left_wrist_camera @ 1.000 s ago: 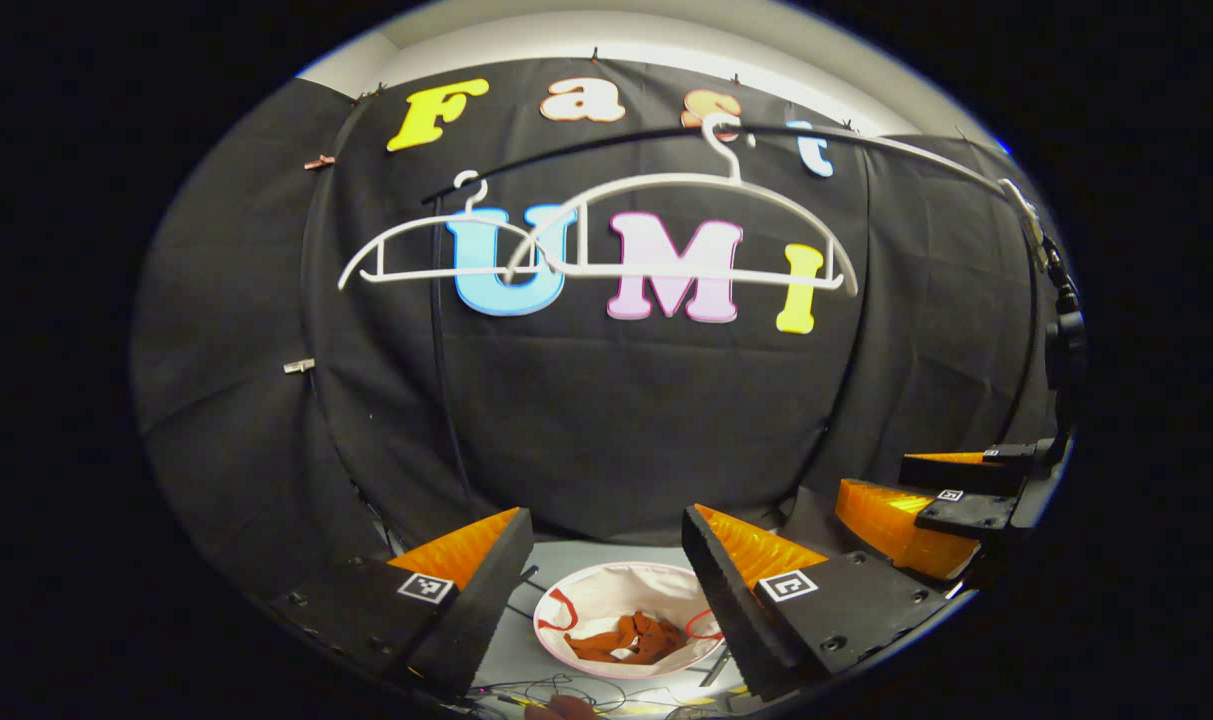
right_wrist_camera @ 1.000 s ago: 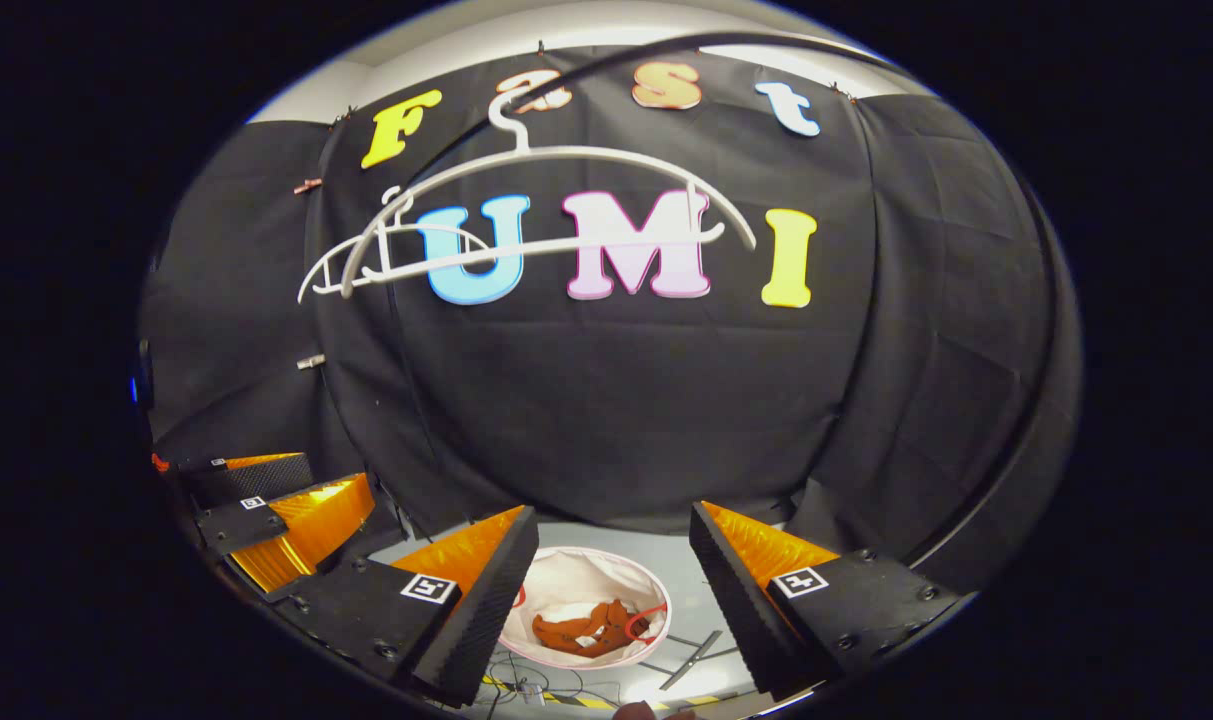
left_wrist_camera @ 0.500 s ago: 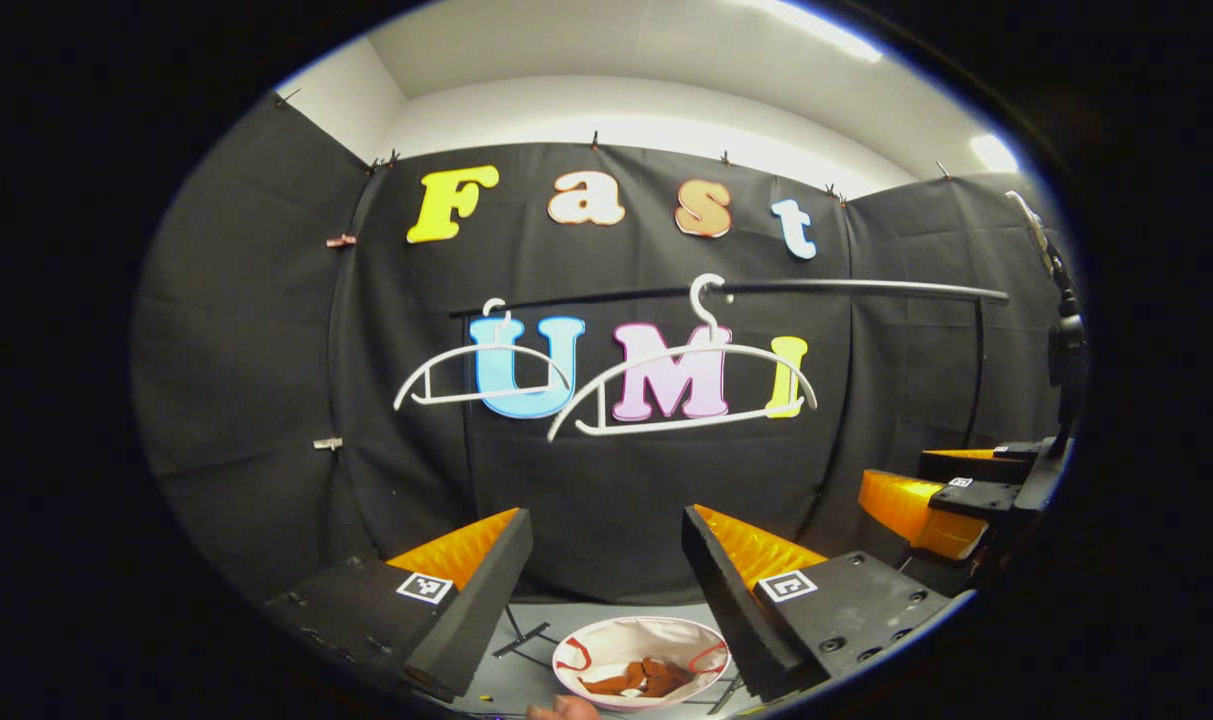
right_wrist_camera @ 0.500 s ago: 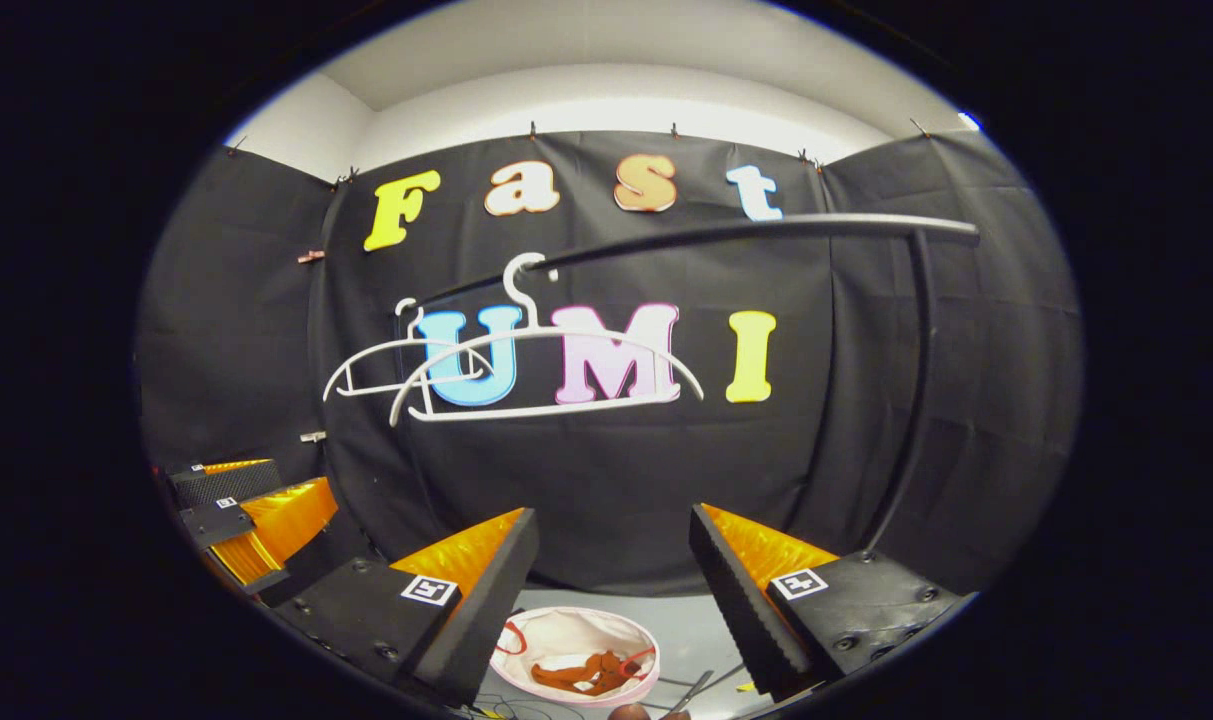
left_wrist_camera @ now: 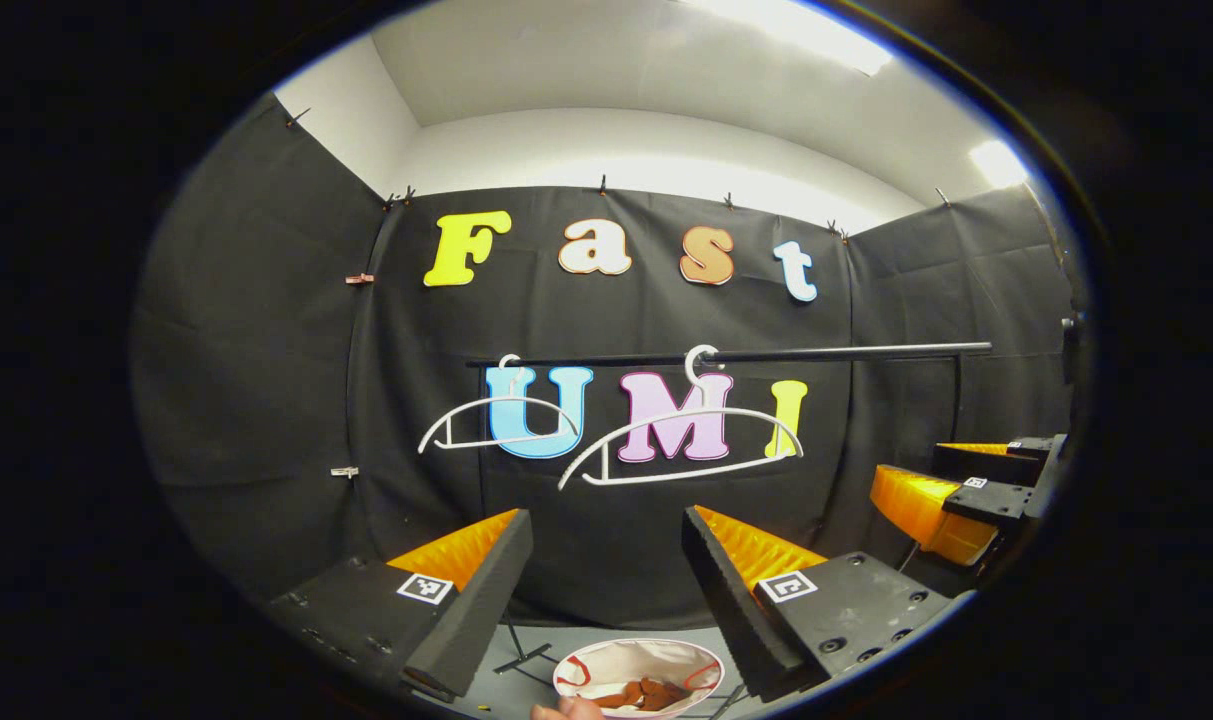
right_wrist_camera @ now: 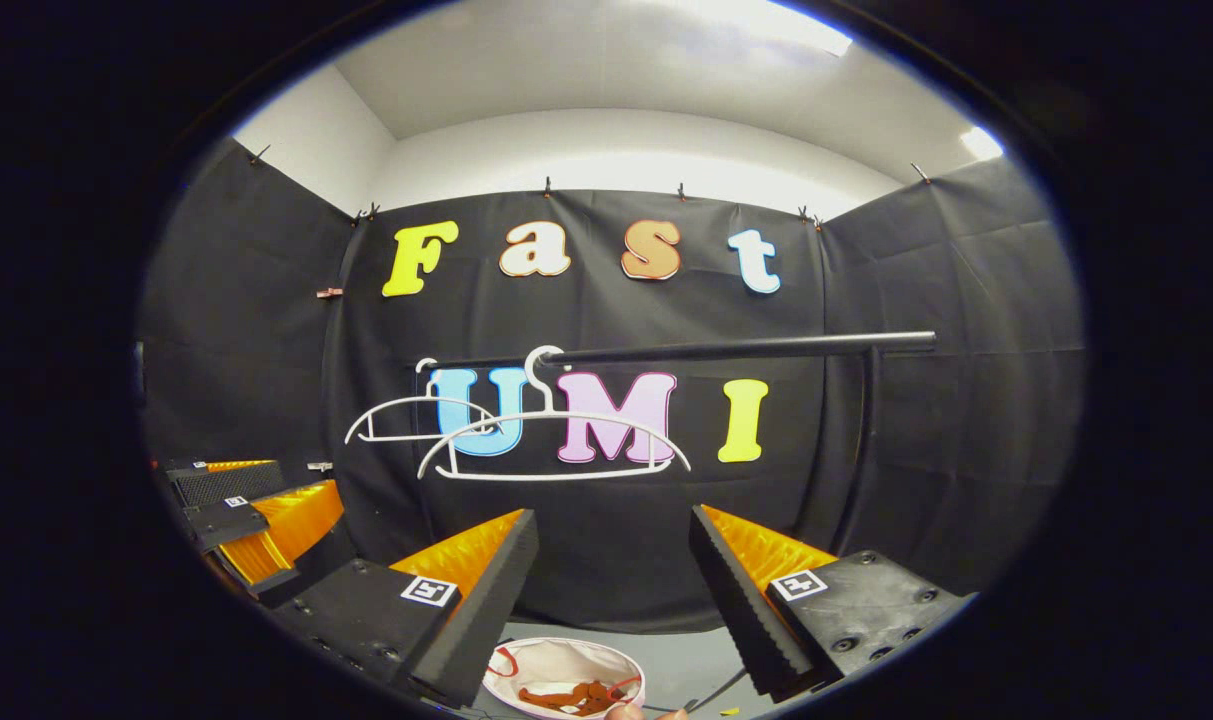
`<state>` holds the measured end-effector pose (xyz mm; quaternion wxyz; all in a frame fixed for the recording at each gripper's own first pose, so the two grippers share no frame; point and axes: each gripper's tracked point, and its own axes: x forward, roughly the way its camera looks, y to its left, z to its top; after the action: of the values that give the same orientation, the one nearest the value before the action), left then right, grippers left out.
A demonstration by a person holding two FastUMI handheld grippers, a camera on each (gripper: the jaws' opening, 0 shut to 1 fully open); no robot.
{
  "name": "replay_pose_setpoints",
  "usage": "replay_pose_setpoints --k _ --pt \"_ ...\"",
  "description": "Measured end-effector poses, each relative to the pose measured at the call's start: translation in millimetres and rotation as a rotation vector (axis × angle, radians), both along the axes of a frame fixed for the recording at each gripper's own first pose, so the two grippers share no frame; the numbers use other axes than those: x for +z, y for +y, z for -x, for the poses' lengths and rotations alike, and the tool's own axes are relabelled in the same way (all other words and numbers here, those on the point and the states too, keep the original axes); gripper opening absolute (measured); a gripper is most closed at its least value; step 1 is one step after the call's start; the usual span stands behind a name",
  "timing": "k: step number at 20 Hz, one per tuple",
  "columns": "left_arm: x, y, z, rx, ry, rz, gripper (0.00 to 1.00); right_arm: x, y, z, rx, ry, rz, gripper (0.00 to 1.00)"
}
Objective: Grasp the clothes on the hanger with both hands and then place them into the laundry hamper below.
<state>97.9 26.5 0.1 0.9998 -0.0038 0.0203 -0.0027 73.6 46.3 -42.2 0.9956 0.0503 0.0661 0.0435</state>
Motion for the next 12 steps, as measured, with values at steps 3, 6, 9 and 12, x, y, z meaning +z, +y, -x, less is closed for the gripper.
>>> replay_pose_setpoints --k 3,6,9,12 --pt "3 0 7 0.015 -0.003 0.004 0.95 2 -3 4 -0.001 -0.011 0.007 0.98" --pt "7 -2 12 0.019 -0.004 -0.002 0.95 1 -8 7 -0.006 -0.006 0.002 0.98" --pt "11 -6 16 0.008 -0.014 -0.008 0.95 2 -14 7 -0.021 -0.006 0.009 0.98" --pt "15 -9 18 -0.002 -0.021 -0.012 0.95 6 -17 7 -0.028 -0.018 0.009 0.98"
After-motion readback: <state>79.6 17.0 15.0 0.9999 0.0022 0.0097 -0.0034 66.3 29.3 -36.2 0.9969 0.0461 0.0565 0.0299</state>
